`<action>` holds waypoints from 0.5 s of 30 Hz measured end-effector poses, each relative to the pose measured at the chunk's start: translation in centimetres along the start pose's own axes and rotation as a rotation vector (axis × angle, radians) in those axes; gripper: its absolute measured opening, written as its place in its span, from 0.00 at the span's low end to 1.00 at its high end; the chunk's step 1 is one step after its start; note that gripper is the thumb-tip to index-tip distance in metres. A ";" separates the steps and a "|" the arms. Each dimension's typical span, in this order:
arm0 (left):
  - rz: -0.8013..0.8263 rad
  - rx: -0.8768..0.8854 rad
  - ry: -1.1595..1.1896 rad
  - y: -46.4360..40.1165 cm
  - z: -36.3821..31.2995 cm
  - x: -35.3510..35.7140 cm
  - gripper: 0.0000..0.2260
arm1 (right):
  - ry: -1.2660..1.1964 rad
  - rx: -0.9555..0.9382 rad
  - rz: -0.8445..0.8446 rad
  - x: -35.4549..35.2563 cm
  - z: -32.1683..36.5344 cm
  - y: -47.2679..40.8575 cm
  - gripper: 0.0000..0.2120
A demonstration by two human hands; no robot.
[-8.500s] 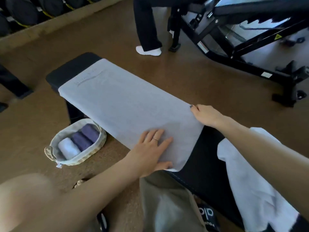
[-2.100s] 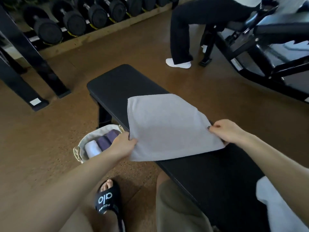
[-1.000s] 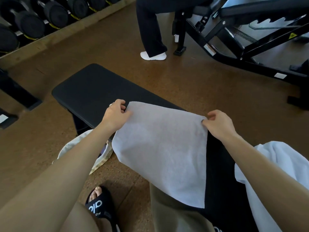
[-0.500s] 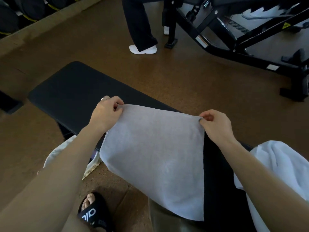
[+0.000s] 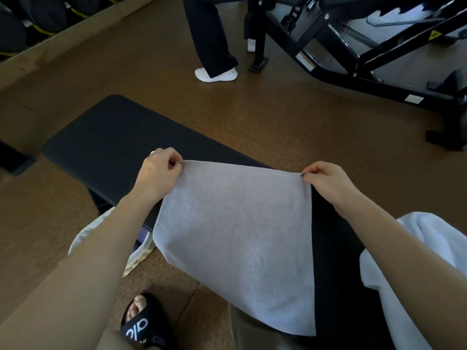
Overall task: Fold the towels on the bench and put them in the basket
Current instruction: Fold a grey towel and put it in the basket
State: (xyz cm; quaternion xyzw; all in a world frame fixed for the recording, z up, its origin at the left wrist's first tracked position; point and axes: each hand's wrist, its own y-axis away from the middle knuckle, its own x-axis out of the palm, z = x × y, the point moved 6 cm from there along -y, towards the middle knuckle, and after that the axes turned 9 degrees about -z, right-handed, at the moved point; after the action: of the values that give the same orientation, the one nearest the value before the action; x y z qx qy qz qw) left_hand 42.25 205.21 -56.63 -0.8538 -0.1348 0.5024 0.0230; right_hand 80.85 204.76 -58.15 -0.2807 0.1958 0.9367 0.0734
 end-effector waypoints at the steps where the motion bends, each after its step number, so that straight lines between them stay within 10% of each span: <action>1: 0.002 0.021 -0.001 0.0 -0.1 0.0 0.04 | -0.016 0.004 -0.002 0.0 0.0 0.0 0.05; 15: 0.043 0.260 -0.178 -0.4 -1.6 -0.3 0.04 | -0.043 -0.034 -0.103 -0.2 -0.7 0.5 0.03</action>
State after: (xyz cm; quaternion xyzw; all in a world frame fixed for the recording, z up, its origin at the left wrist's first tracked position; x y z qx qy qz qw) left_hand 43.42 205.67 -55.54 -0.7984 -0.0519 0.5897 0.1103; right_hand 81.23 203.99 -58.43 -0.2714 0.1636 0.9408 0.1207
